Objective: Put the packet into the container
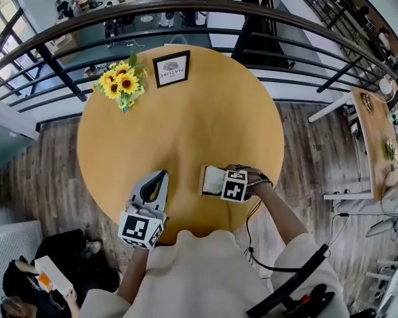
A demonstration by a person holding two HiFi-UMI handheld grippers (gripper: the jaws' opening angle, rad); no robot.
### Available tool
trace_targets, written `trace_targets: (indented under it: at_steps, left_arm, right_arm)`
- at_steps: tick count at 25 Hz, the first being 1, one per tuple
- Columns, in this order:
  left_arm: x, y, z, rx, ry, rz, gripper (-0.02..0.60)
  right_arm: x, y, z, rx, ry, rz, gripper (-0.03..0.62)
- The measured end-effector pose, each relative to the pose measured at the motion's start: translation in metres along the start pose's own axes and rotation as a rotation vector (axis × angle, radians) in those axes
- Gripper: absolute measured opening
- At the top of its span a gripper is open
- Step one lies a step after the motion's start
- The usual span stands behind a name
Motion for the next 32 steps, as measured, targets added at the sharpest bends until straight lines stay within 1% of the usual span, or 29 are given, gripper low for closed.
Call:
trace_targets:
  at_steps: [3,10,15,19,21,23,25,26,27,28,30,32]
  left_arm:
    - [-0.001,-0.002,-0.001,-0.003,0.003,-0.001,0.005]
    - [0.001,-0.003,-0.002,-0.003,0.006,0.002,0.005]
    - [0.003,-0.002,0.003,0.009,0.005,-0.002,0.005]
    - [0.003,-0.002,0.001,0.015,0.002,-0.007,0.005]
    - [0.003,-0.001,0.001,0.019,0.004,-0.005,0.005]
    - [0.002,0.001,0.002,0.023,0.006,-0.004,0.006]
    - [0.002,0.002,0.003,0.026,0.005,-0.003,0.005]
    - [0.002,0.003,0.003,0.029,0.005,-0.003,0.005]
    - [0.002,0.004,0.005,0.033,0.006,-0.004,0.005]
    - [0.003,0.004,0.007,0.038,0.007,-0.005,0.005]
    - [0.004,0.007,0.011,0.049,0.007,-0.006,0.005]
    - [0.005,0.009,0.013,0.056,0.008,-0.01,0.005]
  right_arm:
    - [0.0,-0.006,0.001,-0.012,-0.003,-0.002,0.334]
    - [-0.002,-0.015,0.001,-0.012,0.011,0.056,0.388]
    - [0.003,-0.016,0.0,-0.004,0.035,0.082,0.388]
    - [0.0,-0.021,0.0,0.025,0.029,0.106,0.388]
    - [0.0,-0.028,-0.002,0.031,0.03,0.135,0.387]
    - [-0.003,-0.041,-0.006,0.044,0.029,0.187,0.384]
    - [-0.008,-0.055,-0.008,0.081,0.03,0.249,0.363]
    - [-0.011,-0.062,-0.007,0.113,0.04,0.286,0.344]
    - [-0.015,-0.068,-0.005,0.154,0.059,0.33,0.305]
    - [-0.017,-0.075,-0.003,0.201,0.085,0.379,0.28]
    - [-0.02,-0.085,0.001,0.309,0.142,0.481,0.207]
    - [-0.018,-0.088,0.003,0.408,0.201,0.555,0.155]
Point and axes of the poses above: the fingertips, and each gripper's own axes: y forward along the fingers, z to its right, x out of its underside, the point moved 7 cm from there along -y, backward along the fingers, and after that the axes turned 3 degrees about z, right-handed, at the moved point
